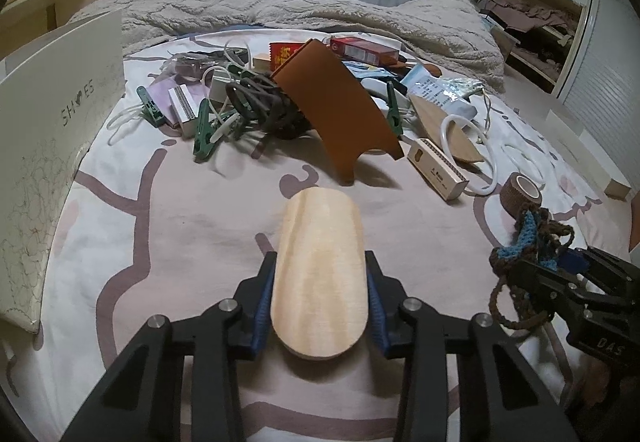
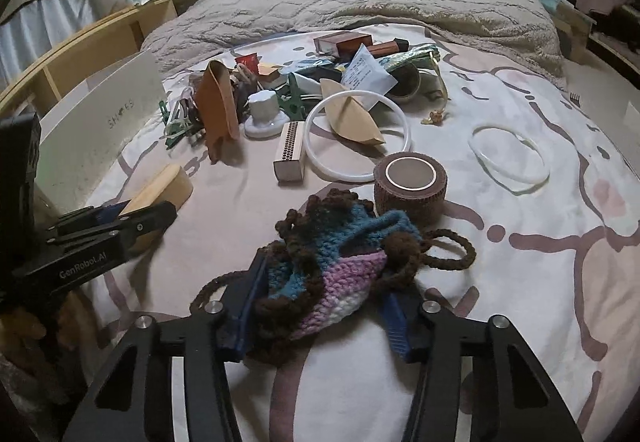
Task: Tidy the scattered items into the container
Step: 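Close the right tool on the crochet bundle while the left tool holds the wooden piece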
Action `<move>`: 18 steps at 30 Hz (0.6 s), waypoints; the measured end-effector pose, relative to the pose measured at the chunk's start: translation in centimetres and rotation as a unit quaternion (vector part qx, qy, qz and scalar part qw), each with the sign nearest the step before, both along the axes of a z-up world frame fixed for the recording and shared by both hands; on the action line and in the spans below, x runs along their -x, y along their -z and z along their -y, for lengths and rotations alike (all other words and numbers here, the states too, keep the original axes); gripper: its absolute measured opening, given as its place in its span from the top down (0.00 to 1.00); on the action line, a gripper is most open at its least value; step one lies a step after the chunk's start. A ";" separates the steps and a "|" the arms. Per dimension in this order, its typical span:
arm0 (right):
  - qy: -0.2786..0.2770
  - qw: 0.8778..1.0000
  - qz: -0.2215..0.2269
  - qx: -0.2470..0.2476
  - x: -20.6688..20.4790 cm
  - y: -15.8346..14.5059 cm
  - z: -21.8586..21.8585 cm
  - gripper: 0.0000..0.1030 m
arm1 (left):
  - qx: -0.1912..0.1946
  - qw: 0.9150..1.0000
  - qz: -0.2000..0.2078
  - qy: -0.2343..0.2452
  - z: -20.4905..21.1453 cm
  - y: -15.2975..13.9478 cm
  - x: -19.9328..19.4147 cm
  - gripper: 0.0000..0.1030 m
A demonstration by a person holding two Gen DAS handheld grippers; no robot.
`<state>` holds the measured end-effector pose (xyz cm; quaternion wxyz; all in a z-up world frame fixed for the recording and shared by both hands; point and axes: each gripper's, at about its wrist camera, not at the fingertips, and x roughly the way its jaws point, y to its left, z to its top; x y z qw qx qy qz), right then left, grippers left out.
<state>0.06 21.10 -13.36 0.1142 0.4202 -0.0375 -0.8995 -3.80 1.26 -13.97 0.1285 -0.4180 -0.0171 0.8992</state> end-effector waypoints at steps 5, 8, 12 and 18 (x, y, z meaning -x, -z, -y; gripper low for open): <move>-0.003 1.000 -0.009 -0.002 -0.3 -0.3 0.3 0.60 | -0.004 1.000 -0.002 0.001 0.1 -0.2 -0.1 0.62; 0.000 1.000 -0.019 0.009 -0.6 -1.0 0.1 0.68 | -0.007 1.000 -0.003 0.003 0.1 -0.4 -0.3 0.62; 0.004 0.999 -0.026 0.022 -0.6 -1.6 -0.2 0.75 | -0.009 1.000 -0.007 0.005 0.1 -0.7 -0.6 0.62; 0.002 0.999 -0.026 0.030 -0.7 -1.9 -0.3 0.79 | -0.012 1.000 -0.012 0.005 0.2 -1.2 -1.0 0.62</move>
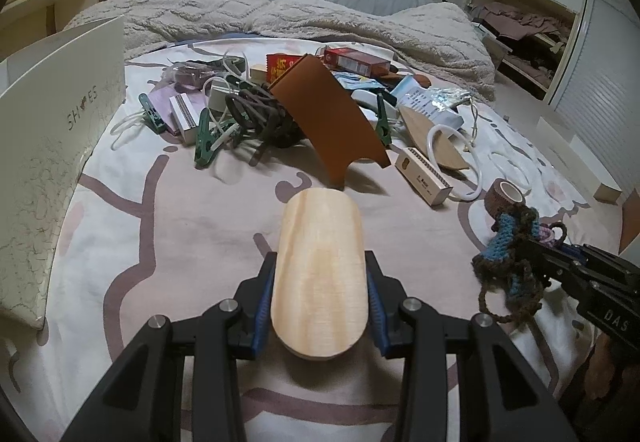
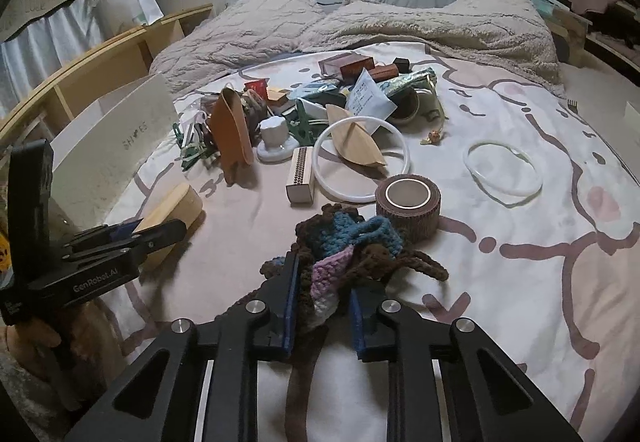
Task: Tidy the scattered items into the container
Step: 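Close the right tool on the crochet bundle while the left tool holds the wooden piece, then carry the crochet bundle with the right tool while the left tool carries the wooden piece to the box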
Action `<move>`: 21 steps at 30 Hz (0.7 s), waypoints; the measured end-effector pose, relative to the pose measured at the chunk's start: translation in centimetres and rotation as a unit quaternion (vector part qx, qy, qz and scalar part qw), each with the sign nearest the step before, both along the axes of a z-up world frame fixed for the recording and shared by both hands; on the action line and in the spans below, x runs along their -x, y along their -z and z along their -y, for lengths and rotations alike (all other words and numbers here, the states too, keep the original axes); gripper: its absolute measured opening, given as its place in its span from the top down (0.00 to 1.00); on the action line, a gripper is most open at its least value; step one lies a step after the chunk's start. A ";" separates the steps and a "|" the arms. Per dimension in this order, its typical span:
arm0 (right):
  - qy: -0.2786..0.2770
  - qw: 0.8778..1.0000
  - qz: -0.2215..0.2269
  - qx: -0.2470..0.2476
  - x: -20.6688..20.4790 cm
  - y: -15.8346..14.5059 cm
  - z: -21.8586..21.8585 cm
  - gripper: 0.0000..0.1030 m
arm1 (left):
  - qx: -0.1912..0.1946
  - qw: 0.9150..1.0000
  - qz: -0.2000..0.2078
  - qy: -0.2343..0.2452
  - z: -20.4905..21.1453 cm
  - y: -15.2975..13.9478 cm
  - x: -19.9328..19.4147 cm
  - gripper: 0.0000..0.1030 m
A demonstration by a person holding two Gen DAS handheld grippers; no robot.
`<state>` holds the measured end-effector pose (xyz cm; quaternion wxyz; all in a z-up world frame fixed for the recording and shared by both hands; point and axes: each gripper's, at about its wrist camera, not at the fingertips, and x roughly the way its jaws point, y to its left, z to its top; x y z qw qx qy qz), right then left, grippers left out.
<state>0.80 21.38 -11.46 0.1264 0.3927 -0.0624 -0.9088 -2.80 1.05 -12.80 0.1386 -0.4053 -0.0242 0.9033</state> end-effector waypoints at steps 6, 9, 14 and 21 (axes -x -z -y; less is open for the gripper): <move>0.004 1.000 -0.016 0.018 -0.4 -1.4 -0.4 0.80 | -0.002 1.000 -0.010 -0.003 0.3 -0.7 -0.2 0.62; 0.010 1.000 -0.022 0.013 -0.3 -2.0 -0.5 0.80 | -0.002 1.000 -0.017 -0.004 0.5 -1.3 -0.2 0.62; 0.021 0.999 -0.032 0.010 0.0 -3.1 -1.1 0.80 | 0.000 0.999 -0.039 -0.005 0.7 -2.9 -0.4 0.62; 0.027 0.997 -0.073 0.000 0.4 -6.3 -1.6 0.80 | 0.000 0.997 -0.073 -0.004 1.1 -5.8 0.1 0.62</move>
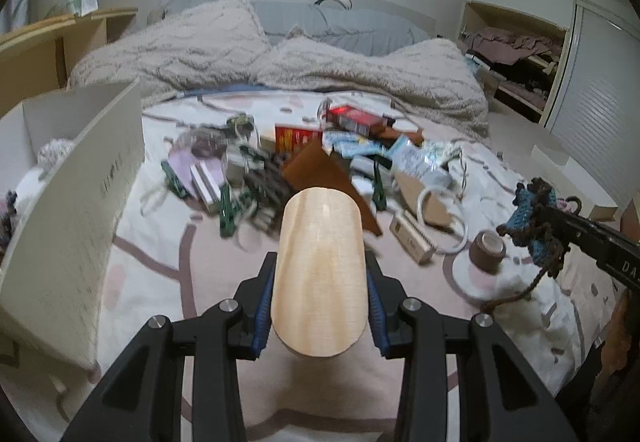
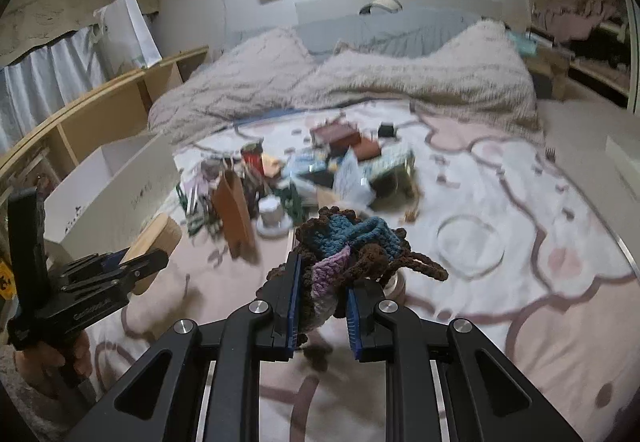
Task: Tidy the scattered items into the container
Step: 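Carry the crochet bundle with the right tool while the left tool carries the wooden piece to the box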
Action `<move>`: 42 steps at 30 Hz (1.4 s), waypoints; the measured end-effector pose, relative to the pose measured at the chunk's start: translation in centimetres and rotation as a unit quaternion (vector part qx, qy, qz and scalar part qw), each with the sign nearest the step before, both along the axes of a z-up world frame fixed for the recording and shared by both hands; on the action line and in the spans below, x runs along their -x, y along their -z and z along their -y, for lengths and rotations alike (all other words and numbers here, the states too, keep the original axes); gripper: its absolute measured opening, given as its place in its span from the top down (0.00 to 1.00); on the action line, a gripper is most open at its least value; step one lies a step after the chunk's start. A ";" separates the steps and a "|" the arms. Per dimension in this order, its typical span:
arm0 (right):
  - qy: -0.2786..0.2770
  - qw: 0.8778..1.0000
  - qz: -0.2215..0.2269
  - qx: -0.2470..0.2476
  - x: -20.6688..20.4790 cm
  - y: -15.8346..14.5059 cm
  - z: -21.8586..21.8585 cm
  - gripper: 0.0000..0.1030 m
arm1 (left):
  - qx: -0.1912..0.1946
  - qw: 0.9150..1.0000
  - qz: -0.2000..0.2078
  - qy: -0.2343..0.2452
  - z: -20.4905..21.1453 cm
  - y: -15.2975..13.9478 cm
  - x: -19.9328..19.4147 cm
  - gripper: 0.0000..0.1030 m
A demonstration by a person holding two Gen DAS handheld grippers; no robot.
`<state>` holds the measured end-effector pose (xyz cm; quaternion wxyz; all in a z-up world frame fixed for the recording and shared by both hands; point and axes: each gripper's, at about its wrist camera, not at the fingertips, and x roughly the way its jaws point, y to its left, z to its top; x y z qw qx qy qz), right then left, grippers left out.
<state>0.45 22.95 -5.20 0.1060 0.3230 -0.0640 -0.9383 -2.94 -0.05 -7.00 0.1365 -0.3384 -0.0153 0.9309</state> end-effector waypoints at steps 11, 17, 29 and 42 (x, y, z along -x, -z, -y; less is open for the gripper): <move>-0.010 0.998 -0.050 -0.021 1.8 -4.8 1.0 0.80 | 0.003 0.998 -0.056 0.017 0.0 -4.7 1.0 0.62; -0.023 0.997 -0.072 -0.029 2.8 -7.1 2.2 0.80 | 0.004 0.996 -0.086 0.012 0.8 -7.7 1.8 0.62; -0.065 0.990 -0.121 -0.014 4.5 -12.0 6.7 0.80 | -0.012 0.990 -0.133 -0.044 6.4 -11.0 1.9 0.62; -0.129 0.979 -0.155 0.018 5.7 -15.3 15.0 0.80 | -0.016 0.975 -0.157 -0.156 16.3 -12.3 0.6 0.62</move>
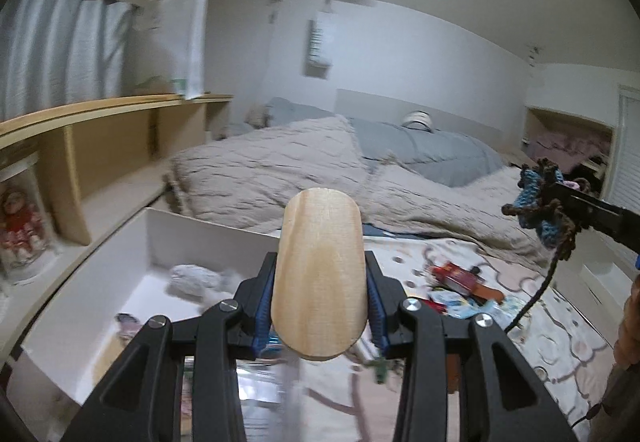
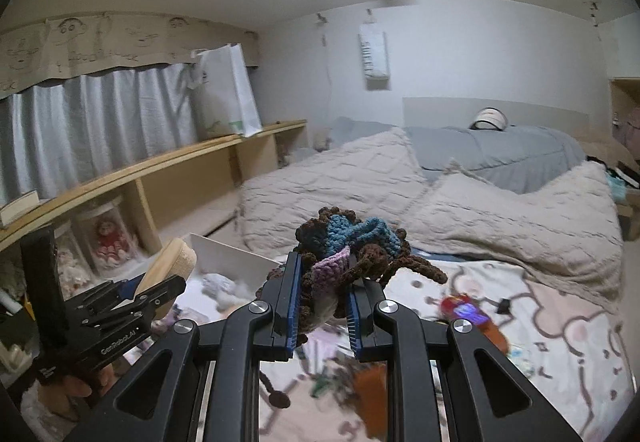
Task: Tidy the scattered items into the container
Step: 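Carry the crochet bundle with the right tool while the left tool carries the wooden piece to the box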
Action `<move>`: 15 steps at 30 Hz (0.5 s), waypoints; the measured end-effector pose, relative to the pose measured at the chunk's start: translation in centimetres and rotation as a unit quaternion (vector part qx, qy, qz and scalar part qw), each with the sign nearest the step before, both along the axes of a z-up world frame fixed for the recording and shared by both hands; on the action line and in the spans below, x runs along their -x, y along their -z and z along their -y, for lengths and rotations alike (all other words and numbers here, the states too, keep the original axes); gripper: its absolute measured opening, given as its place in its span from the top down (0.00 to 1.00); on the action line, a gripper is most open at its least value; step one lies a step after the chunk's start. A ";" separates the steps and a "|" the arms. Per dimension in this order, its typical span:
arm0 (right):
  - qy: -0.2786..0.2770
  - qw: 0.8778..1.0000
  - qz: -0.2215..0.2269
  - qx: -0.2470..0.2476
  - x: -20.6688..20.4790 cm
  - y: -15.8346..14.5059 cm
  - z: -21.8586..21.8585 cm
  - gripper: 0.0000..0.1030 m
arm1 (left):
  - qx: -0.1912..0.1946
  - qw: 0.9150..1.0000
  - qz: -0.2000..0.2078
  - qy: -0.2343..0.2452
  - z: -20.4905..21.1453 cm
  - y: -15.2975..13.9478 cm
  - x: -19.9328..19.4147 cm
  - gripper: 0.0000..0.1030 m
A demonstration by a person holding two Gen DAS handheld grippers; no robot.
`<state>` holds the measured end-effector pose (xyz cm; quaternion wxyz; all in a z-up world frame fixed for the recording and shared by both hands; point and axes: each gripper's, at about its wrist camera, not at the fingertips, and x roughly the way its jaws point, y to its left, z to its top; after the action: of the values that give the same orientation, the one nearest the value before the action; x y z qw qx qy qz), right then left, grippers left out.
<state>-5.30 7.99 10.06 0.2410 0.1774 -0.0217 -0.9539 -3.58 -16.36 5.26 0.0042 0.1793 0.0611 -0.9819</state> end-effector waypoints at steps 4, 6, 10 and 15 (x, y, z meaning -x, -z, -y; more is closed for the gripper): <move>-0.025 1.000 0.000 0.007 0.6 -0.5 2.5 0.80 | 0.003 0.999 -0.002 -0.039 2.8 0.2 -0.4 0.62; -0.035 0.999 0.001 0.009 0.9 -0.6 3.8 0.80 | -0.002 0.998 -0.002 -0.058 4.3 0.4 -0.6 0.62; -0.058 0.998 0.012 0.017 1.7 -0.6 6.4 0.80 | -0.005 0.996 0.003 -0.090 6.8 1.0 -0.6 0.62; -0.090 0.995 0.036 0.023 2.6 0.2 9.5 0.80 | -0.007 0.991 0.030 -0.127 9.6 2.5 -0.3 0.62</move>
<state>-7.93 -1.48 9.87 0.3291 0.2072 -0.0363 -0.9206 -3.31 -26.00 2.73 0.1299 0.1997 0.0898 -0.9670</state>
